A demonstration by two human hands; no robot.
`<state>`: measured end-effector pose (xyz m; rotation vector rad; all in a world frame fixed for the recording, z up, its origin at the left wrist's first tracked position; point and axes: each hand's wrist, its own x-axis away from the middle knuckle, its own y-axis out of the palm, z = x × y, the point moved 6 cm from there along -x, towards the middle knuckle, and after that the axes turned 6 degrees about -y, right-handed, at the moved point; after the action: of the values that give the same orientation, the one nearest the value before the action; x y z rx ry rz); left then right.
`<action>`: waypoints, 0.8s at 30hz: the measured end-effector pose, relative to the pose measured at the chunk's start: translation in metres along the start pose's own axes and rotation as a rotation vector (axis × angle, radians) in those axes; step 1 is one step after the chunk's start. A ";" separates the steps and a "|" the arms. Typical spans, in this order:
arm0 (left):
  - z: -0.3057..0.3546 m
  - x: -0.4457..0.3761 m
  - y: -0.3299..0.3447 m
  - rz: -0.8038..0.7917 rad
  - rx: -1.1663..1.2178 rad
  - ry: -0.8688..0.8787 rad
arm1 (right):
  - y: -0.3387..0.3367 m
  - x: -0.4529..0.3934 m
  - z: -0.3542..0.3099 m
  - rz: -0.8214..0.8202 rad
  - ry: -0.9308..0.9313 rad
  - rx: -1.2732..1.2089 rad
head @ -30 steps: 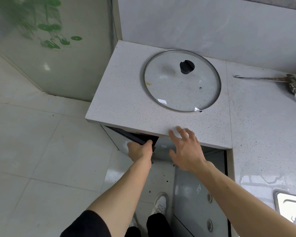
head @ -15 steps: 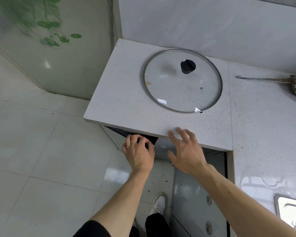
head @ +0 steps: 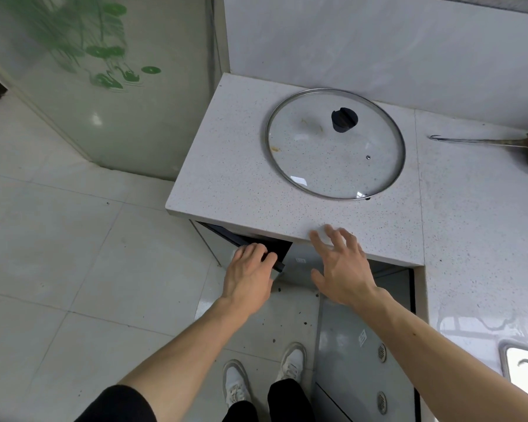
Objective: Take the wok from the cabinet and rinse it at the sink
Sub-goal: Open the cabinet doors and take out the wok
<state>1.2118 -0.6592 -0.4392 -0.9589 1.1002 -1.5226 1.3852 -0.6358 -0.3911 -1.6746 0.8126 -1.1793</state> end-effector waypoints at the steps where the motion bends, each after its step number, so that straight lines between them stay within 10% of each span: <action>1: -0.001 0.003 -0.001 -0.004 -0.005 0.018 | 0.000 0.001 -0.001 0.000 -0.001 0.001; 24: -0.059 0.087 -0.031 -0.283 -0.271 0.042 | 0.014 -0.002 -0.067 0.002 -0.136 0.083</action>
<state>1.1310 -0.7309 -0.4214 -1.3180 1.2643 -1.6510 1.3210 -0.6593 -0.3955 -1.6653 0.6716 -1.0709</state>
